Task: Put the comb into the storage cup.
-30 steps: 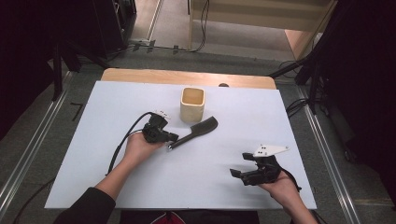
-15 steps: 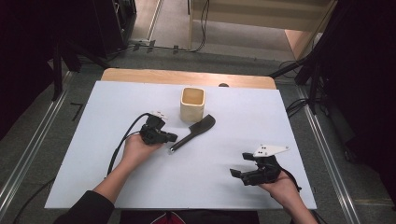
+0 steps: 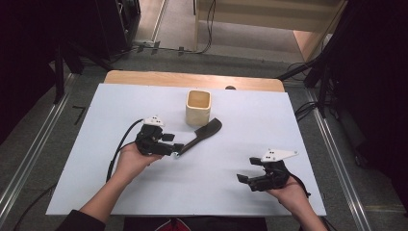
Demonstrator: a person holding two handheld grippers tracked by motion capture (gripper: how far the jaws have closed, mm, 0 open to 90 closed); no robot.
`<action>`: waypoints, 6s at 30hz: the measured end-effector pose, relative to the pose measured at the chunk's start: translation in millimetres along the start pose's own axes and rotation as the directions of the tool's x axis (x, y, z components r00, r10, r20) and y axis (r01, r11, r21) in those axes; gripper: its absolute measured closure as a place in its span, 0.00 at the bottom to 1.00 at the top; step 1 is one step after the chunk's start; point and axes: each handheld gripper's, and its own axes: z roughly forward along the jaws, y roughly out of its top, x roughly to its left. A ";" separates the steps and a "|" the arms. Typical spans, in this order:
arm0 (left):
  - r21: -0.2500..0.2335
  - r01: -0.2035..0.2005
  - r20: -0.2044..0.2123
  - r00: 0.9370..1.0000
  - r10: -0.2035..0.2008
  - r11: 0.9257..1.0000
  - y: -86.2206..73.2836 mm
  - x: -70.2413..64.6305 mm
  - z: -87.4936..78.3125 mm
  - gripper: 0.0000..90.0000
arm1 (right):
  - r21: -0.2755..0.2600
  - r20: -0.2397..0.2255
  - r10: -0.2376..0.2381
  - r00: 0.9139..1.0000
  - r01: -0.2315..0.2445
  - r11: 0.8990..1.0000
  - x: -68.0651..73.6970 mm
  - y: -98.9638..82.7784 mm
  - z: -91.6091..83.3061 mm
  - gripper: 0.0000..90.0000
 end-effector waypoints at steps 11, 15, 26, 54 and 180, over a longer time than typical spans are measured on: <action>-0.019 -0.021 0.048 0.999 0.022 1.000 -21.2 -12.8 -24.2 0.37 | -0.002 0.000 0.001 1.000 -0.001 1.000 0.4 -0.1 0.0 0.15; -0.015 0.000 0.039 0.999 0.001 1.000 -30.4 -12.6 -33.3 0.36 | -0.002 0.000 0.000 1.000 0.000 1.000 0.5 0.0 0.3 0.15; -0.006 0.006 0.021 1.000 -0.006 1.000 -53.8 -18.8 -55.1 0.36 | -0.004 -0.006 -0.003 1.000 0.003 1.000 0.7 0.2 0.9 0.15; -0.009 0.021 -0.009 1.000 -0.021 1.000 -78.7 -12.2 -74.9 0.34 | -0.009 -0.019 0.004 1.000 -0.004 1.000 0.4 -0.2 1.2 0.15; 0.032 -0.028 -0.166 0.986 0.033 0.999 -17.8 -7.1 50.0 0.44 | -0.019 -0.007 0.010 1.000 -0.010 1.000 -2.2 -0.2 -0.7 0.15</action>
